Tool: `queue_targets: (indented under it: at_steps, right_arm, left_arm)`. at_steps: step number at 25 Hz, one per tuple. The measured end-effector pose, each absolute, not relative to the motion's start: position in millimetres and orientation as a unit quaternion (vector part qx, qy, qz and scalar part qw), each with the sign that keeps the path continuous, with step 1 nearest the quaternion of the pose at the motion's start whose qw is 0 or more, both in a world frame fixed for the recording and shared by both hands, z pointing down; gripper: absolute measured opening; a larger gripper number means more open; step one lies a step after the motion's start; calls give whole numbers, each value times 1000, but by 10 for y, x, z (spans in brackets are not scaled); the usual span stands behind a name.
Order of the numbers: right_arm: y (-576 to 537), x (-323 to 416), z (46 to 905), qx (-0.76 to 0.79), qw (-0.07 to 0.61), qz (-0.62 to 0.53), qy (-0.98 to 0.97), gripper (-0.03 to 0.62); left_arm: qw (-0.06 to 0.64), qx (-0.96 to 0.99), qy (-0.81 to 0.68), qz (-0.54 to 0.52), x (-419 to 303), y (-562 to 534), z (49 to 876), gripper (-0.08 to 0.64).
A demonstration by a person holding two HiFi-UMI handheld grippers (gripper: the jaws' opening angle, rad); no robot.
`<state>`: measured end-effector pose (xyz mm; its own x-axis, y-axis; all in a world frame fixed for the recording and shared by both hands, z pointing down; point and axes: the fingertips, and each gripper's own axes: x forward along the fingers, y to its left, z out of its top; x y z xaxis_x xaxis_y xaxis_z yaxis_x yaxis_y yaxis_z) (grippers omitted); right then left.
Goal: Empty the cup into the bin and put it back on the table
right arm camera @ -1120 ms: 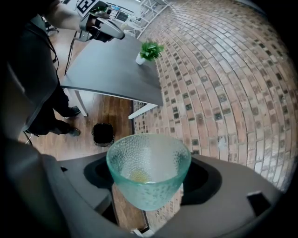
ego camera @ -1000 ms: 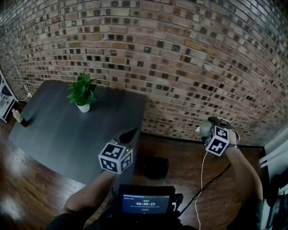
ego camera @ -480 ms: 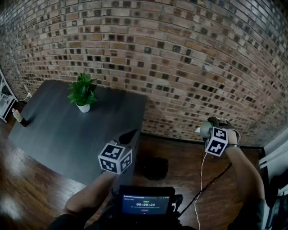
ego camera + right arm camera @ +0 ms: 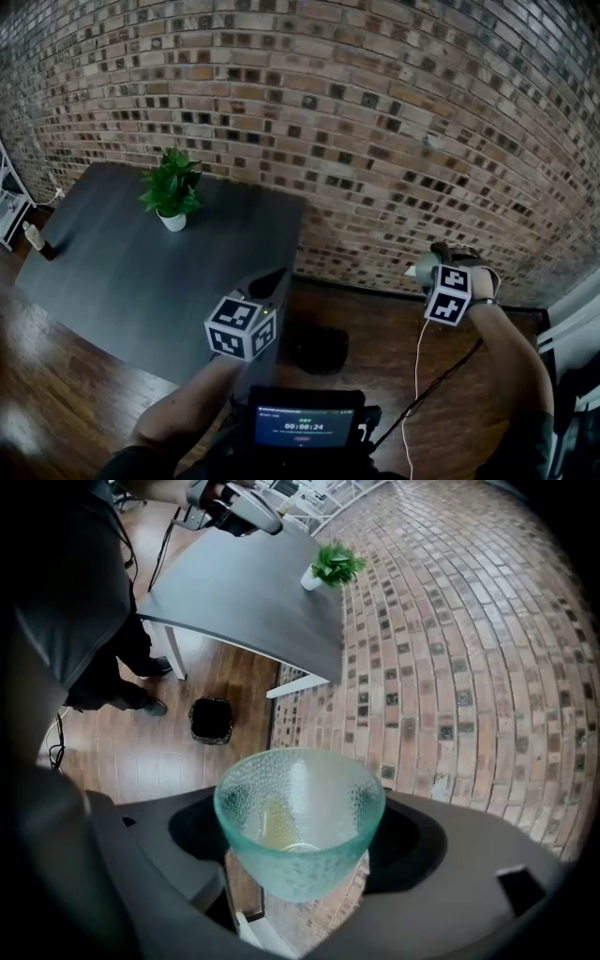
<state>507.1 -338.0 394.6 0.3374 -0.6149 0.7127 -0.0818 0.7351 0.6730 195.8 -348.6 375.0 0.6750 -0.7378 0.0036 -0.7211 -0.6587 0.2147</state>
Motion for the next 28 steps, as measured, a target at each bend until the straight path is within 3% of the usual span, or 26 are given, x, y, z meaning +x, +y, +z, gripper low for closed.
queue_targets:
  at_steps: [28]
  right_arm:
    - [-3504,4967,3777,293,772,-208,-524,398]
  left_arm:
    - [93,913,-396,-32,1931,-3519,3732,2]
